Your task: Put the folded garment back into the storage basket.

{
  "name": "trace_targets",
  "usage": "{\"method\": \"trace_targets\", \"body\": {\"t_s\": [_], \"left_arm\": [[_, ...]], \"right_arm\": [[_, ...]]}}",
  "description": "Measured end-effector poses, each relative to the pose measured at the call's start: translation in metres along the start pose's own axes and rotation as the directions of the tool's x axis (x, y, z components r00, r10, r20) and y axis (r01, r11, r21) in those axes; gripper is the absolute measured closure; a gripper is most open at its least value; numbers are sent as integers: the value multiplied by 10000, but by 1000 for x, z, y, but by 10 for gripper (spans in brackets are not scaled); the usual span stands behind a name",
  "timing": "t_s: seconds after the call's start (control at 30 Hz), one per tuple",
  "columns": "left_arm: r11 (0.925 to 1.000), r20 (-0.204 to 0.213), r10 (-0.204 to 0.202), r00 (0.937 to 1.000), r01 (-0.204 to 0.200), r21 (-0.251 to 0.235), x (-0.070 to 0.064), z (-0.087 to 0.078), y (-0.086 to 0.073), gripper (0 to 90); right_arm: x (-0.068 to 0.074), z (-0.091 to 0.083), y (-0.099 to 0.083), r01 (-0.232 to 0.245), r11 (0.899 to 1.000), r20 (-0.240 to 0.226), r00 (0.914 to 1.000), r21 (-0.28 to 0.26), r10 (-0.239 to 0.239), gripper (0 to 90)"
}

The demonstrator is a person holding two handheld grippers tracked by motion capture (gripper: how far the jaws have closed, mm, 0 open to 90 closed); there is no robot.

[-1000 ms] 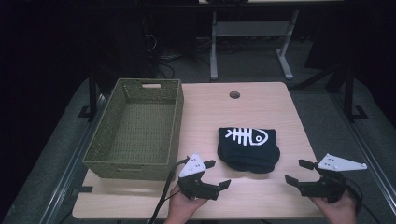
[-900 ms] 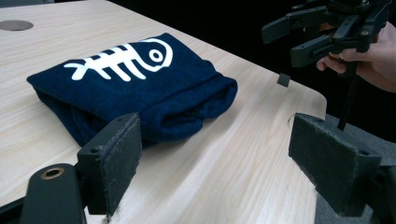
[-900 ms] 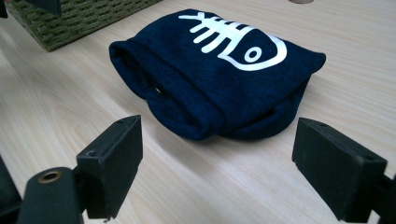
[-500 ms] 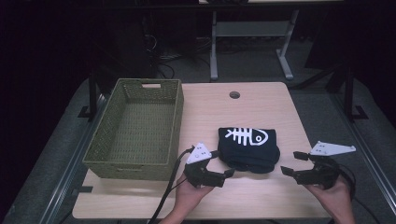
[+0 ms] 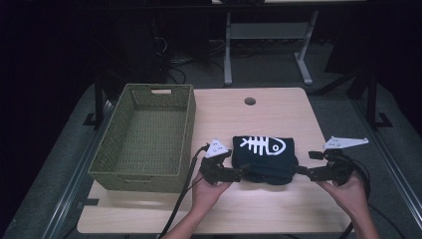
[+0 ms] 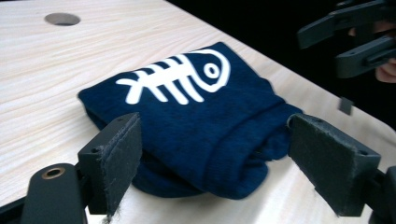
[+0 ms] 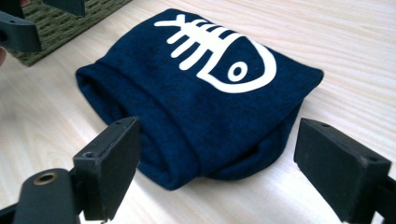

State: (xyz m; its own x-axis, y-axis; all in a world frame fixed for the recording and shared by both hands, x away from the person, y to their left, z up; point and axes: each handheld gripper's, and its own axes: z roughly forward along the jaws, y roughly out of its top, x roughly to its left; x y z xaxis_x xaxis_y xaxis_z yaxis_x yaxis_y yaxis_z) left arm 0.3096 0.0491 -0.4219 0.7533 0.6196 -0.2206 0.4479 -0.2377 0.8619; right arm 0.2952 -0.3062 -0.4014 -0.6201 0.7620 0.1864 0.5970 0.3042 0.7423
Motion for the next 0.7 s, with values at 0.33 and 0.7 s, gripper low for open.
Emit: {"method": "trace_targets", "body": {"t_s": [0.33, 0.7], "left_arm": [[9962, -476, -667, 9966, 692, 530, 20, 23, -1, 184], [9766, -665, -1681, 9835, 1754, 1245, 40, 47, -7, 208]], "right_arm": [[-18, 14, 9, -562, 9973, 223, 9982, 468, 552, 146], [-35, 43, 16, -1121, 9892, 266, 9936, 946, 1101, 179]]}}
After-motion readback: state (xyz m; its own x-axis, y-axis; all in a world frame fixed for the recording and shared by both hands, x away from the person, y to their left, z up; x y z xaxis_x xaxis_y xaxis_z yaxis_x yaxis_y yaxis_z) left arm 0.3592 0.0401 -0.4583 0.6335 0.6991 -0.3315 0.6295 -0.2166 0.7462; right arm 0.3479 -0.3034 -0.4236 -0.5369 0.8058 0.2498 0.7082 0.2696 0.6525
